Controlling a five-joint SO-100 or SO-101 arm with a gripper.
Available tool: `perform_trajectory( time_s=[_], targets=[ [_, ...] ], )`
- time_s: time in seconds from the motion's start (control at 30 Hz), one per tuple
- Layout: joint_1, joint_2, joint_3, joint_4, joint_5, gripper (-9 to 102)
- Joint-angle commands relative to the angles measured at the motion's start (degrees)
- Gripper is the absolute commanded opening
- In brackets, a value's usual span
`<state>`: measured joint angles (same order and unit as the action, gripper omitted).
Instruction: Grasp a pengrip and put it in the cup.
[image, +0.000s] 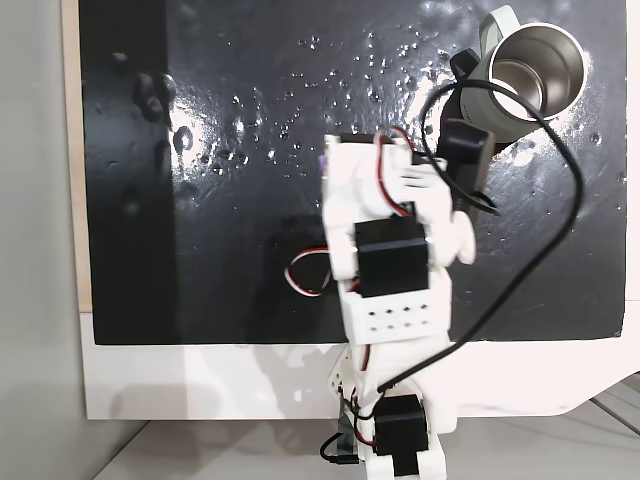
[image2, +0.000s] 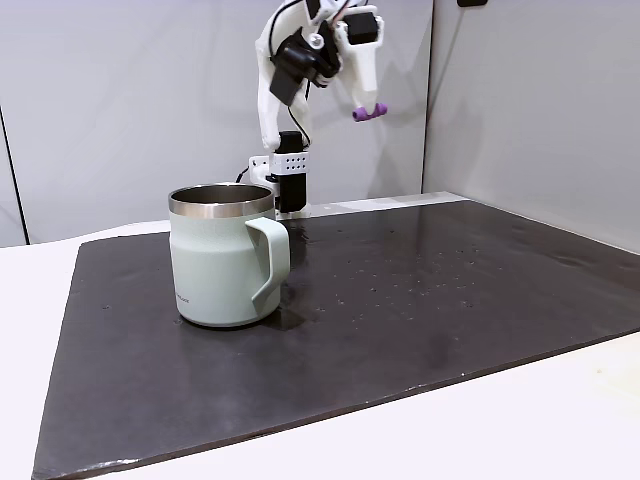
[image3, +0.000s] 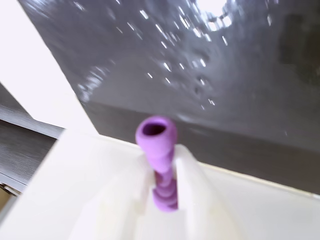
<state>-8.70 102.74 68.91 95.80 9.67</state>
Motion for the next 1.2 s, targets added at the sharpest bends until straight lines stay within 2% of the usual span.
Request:
perform_trajectory(
  time_s=[0.0, 0.17, 0.4, 0.73, 1.17],
  targets=[
    [9.9, 3.3, -0.4, 0.6, -7.5, 0],
    [22.1, -0.2, -3.4, 0.4, -13.8, 0],
    [31.2, -14.7, -22.4, 0.4, -15.0, 0],
    [32.4, -33.8, -46.8, 0.4, -14.4, 0],
    [31.4, -39.7, -53.3, 0.5, -14.6, 2]
  ],
)
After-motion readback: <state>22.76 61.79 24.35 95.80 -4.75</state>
